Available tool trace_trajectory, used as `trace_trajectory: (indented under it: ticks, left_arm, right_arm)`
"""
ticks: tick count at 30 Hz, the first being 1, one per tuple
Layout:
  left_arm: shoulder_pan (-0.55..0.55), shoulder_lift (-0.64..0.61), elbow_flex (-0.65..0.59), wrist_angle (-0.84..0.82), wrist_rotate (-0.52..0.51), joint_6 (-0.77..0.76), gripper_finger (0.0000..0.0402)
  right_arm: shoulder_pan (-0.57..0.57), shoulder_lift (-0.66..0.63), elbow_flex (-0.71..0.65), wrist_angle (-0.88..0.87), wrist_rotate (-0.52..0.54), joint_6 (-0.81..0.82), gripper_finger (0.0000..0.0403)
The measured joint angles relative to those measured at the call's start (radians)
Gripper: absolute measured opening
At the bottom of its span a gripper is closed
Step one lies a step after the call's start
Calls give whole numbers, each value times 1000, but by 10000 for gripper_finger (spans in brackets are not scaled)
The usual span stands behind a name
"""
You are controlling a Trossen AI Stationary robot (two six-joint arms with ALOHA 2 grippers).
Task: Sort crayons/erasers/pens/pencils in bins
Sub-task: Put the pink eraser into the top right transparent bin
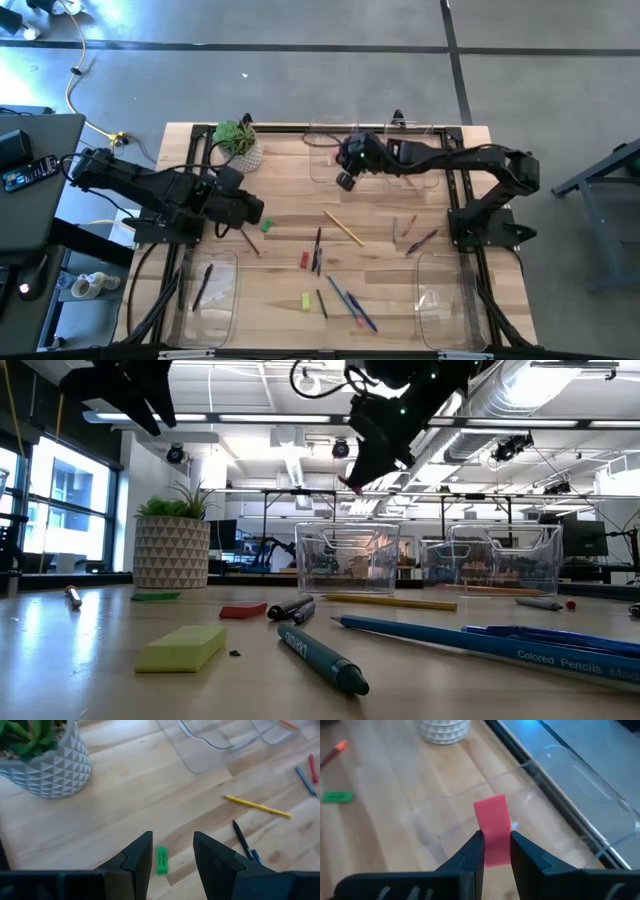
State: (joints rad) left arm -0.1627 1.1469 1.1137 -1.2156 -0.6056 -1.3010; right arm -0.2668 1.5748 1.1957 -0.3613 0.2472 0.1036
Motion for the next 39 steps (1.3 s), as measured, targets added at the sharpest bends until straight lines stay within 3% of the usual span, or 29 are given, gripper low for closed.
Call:
trace_trajectory:
  ticks: [7,23,39]
  left_arm:
    - [71,0,0,1,0,40,131]
    - [180,19,0,8,2,64,131]
    - [190,195,0,41,121,109,131]
  right_arm:
    - [-70,63,1,4,-73,0,64]
    - [-76,165,1,-35,-152,19,64]
    - [-85,168,1,-97,-152,27,64]
